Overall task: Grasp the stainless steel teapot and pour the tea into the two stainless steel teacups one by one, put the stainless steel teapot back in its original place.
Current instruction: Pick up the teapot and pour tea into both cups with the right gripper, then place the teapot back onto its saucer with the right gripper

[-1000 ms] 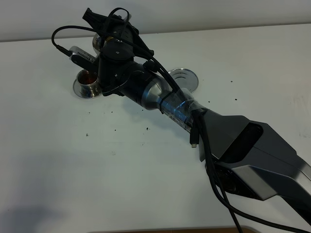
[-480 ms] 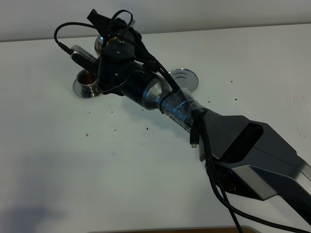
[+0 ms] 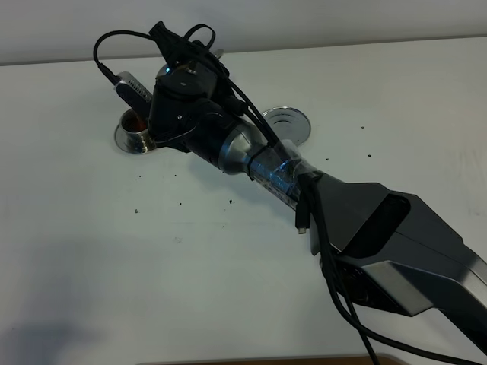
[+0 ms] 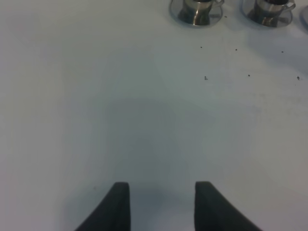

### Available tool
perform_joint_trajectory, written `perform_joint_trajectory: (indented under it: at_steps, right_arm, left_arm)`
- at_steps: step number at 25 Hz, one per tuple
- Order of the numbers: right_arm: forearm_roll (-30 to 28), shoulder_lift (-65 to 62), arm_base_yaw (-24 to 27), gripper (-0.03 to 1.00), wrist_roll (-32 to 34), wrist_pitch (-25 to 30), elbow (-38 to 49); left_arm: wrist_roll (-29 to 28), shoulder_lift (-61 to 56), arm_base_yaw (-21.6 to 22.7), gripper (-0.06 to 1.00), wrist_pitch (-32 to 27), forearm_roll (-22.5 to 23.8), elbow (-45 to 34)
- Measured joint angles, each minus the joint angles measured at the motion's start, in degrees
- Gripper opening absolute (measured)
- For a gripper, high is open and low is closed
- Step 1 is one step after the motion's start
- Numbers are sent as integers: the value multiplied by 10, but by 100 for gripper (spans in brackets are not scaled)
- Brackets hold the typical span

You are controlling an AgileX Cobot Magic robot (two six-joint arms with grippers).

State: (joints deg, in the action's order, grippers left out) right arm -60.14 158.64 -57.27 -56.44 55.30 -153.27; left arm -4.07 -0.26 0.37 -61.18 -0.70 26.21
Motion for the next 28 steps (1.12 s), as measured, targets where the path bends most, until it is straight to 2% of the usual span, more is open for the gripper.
perform_joint_trajectory:
  at_steps: [4,9,14,16,19,24,28]
  right_arm:
    - [25,-19,-3,19,5,47,0]
    - [92,-53,-6,19,5,135,-2]
    - [164,-81,-6,19,30,148,-2]
    - [179,-90,-7,19,62,148,-2]
    - [208,-102,-9,19,147,148,-2]
    - [284,-117,-11,19,304,149,-2]
    - [348,-127,-11,19,393,151,2]
  left_arm:
    - [1,0,0,38,0,0,0]
    - [1,0,0,38,0,0,0]
    - [1,0,0,38,0,0,0]
    - [1,0,0,38,0,0,0]
    - [1,0,0,38,0,0,0]
    - [1,0,0,38,0,0,0]
    - [1,0,0,38,0,0,0]
